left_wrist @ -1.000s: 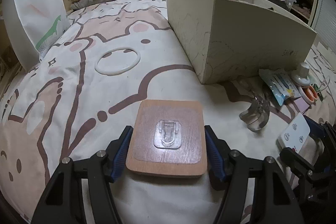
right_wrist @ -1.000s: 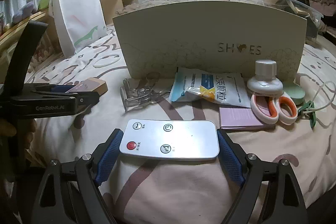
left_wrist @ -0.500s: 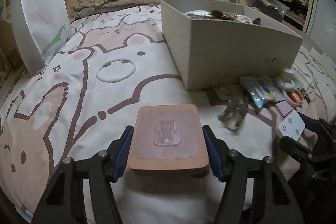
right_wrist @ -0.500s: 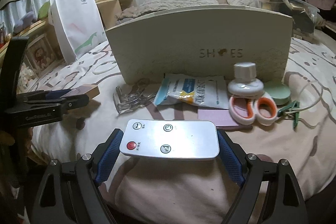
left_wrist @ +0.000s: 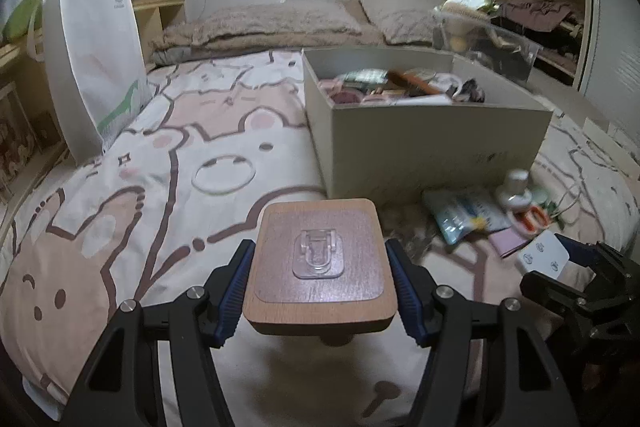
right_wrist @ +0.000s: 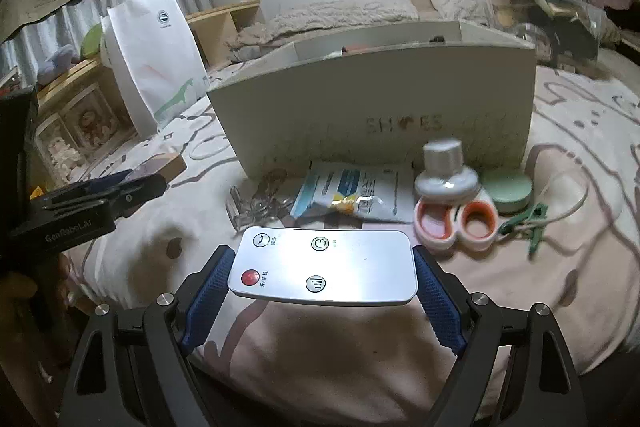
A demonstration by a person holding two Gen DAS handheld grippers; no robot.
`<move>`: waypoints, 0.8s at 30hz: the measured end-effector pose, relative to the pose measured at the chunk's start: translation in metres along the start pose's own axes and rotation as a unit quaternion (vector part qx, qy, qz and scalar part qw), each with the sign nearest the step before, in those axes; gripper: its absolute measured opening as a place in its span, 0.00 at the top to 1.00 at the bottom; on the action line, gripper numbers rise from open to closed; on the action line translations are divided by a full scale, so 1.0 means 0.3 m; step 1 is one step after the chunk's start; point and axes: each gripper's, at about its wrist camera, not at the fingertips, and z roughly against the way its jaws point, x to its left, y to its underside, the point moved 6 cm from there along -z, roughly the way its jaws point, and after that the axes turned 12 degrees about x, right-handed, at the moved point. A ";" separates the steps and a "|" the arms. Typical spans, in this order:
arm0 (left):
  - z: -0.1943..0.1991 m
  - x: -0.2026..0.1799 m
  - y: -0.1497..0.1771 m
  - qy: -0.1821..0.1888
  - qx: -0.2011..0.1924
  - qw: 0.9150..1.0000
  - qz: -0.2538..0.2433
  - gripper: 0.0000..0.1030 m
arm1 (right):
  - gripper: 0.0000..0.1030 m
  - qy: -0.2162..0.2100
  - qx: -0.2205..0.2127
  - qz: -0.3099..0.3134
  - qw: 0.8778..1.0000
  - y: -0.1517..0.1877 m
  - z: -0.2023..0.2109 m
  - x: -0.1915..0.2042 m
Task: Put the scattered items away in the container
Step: 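Lift the wooden square and white remote and carry both over the box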
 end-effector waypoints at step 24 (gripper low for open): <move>0.150 -0.143 -0.271 0.024 -0.094 0.995 -0.019 0.38 | 0.15 0.028 -0.127 0.035 0.991 -0.273 0.262 -0.142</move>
